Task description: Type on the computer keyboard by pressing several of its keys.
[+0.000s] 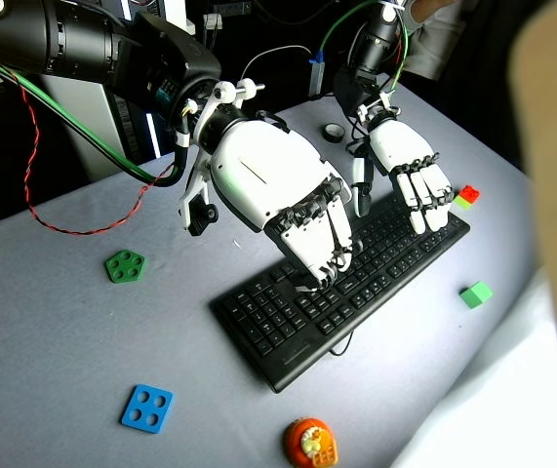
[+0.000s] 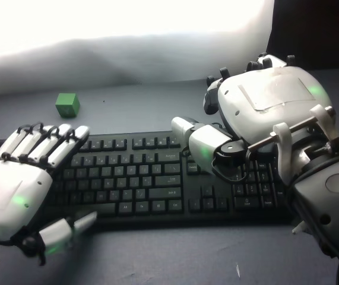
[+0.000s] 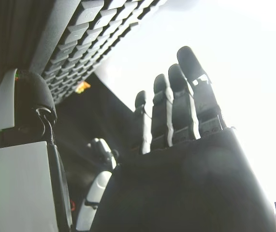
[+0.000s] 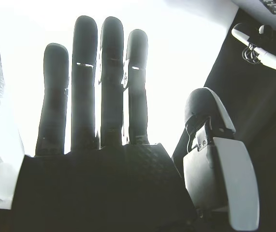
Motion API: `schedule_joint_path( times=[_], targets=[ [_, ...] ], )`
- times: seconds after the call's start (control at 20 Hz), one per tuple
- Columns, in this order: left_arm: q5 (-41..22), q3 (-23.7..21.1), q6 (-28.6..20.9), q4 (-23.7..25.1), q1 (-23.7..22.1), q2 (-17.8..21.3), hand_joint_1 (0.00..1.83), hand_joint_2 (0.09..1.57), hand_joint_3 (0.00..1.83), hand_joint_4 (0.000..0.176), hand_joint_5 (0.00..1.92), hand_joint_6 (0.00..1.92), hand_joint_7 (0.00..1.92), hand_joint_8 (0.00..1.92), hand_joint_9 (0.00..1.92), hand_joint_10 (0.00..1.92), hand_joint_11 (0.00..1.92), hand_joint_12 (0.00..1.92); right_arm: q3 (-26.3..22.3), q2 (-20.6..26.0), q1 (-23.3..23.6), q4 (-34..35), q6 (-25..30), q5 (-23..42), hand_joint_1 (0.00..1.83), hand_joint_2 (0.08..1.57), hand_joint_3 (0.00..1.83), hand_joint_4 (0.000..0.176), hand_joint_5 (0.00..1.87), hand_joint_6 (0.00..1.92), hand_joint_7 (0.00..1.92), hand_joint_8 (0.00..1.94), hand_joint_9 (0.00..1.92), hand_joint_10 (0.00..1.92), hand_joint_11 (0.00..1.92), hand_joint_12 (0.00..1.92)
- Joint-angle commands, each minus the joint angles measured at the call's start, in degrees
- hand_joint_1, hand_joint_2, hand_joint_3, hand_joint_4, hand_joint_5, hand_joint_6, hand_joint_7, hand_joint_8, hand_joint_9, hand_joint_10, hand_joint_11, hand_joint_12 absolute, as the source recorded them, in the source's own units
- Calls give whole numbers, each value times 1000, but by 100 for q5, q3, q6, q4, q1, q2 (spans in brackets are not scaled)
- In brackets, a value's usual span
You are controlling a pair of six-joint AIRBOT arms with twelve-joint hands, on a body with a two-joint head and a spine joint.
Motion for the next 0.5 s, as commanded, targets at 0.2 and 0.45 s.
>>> schedule_joint_path(
  times=[0.2, 0.45],
  targets=[
    [-592, 9, -57, 212, 14, 90, 0, 1254, 0, 30, 247, 37, 322, 9, 147, 440, 0, 1207, -25, 33, 38, -572, 61, 201, 67, 1284, 1, 0, 696, 410, 923, 11, 668, 927, 286, 1685],
    [-592, -1, -2, 210, 50, 5, 0, 1233, 0, 27, 300, 35, 376, 5, 233, 371, 0, 1277, -25, 26, 33, -572, 102, 182, 62, 1289, 0, 0, 676, 468, 931, 12, 663, 937, 291, 1690]
  ],
)
